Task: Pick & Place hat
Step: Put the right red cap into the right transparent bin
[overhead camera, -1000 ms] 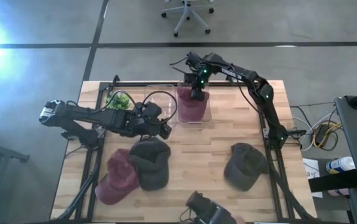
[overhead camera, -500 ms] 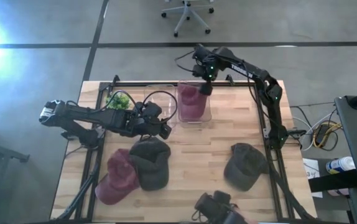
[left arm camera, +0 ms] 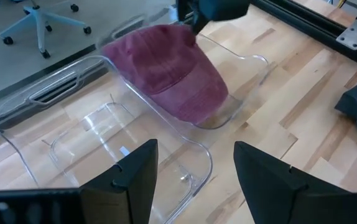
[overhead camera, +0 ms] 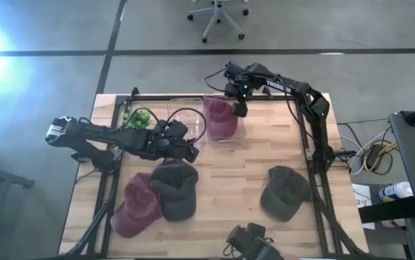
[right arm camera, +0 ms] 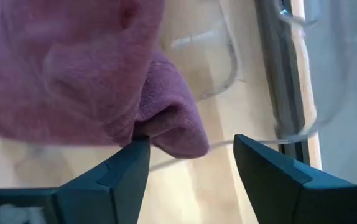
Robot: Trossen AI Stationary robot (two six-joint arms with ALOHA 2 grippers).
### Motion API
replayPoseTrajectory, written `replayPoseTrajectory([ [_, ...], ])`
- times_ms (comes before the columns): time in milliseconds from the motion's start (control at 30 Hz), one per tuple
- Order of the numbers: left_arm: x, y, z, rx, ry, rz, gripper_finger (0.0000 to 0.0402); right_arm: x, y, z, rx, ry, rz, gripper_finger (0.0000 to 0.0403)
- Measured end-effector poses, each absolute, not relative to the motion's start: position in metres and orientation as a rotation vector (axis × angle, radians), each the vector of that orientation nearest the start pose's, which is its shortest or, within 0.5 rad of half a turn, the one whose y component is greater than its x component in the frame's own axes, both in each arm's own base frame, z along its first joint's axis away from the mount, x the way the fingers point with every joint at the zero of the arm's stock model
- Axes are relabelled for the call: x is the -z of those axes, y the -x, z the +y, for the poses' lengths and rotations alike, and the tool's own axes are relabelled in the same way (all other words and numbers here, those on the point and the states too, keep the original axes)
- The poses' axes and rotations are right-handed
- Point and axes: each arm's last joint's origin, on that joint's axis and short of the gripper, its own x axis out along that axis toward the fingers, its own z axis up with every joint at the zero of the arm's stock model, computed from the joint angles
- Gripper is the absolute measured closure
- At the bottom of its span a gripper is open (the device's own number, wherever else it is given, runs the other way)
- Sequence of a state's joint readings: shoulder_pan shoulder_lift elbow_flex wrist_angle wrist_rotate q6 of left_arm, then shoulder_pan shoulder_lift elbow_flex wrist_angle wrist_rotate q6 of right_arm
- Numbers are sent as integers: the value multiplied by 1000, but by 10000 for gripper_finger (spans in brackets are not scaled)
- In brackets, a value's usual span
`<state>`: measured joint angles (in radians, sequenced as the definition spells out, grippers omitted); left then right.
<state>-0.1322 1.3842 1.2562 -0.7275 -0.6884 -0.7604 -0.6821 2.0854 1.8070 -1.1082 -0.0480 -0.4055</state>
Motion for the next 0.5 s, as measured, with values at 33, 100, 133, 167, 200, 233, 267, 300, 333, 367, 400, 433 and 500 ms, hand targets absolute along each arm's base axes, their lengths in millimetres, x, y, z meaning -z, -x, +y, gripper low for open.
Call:
replayPoseTrajectory([
  [33,-322,-281,-19,-780,358,545,196,-227,-328,-264,256,-154,1357,178],
  [100,-321,-281,-19,-779,362,543,196,-225,-332,-267,265,-124,1314,181],
  [133,-321,-282,-19,-775,368,537,196,-224,-333,-267,265,-109,1301,182],
  [167,-321,-282,-19,-769,375,534,196,-224,-334,-267,260,-99,1298,183],
  [200,-320,-282,-19,-765,378,536,196,-223,-335,-266,250,-84,1297,183],
  [233,-320,-282,-19,-763,379,536,196,-223,-336,-265,240,-70,1299,183],
  [267,-321,-283,-19,-761,379,533,196,-223,-336,-264,227,-58,1304,184],
  [300,-321,-283,-19,-759,380,529,196,-222,-337,-263,214,-50,1309,184],
  [333,-321,-283,-20,-758,381,527,196,-221,-337,-261,196,-45,1316,184],
  [367,-321,-283,-19,-759,380,528,196,-220,-337,-259,177,-46,1321,184],
  [400,-321,-283,-19,-759,380,528,196,-219,-337,-256,156,-55,1326,184],
  [433,-321,-283,-19,-759,380,528,196,-218,-337,-254,134,-65,1333,184],
  [500,-321,-283,-19,-759,380,528,196,-217,-338,-246,105,-77,1359,184],
])
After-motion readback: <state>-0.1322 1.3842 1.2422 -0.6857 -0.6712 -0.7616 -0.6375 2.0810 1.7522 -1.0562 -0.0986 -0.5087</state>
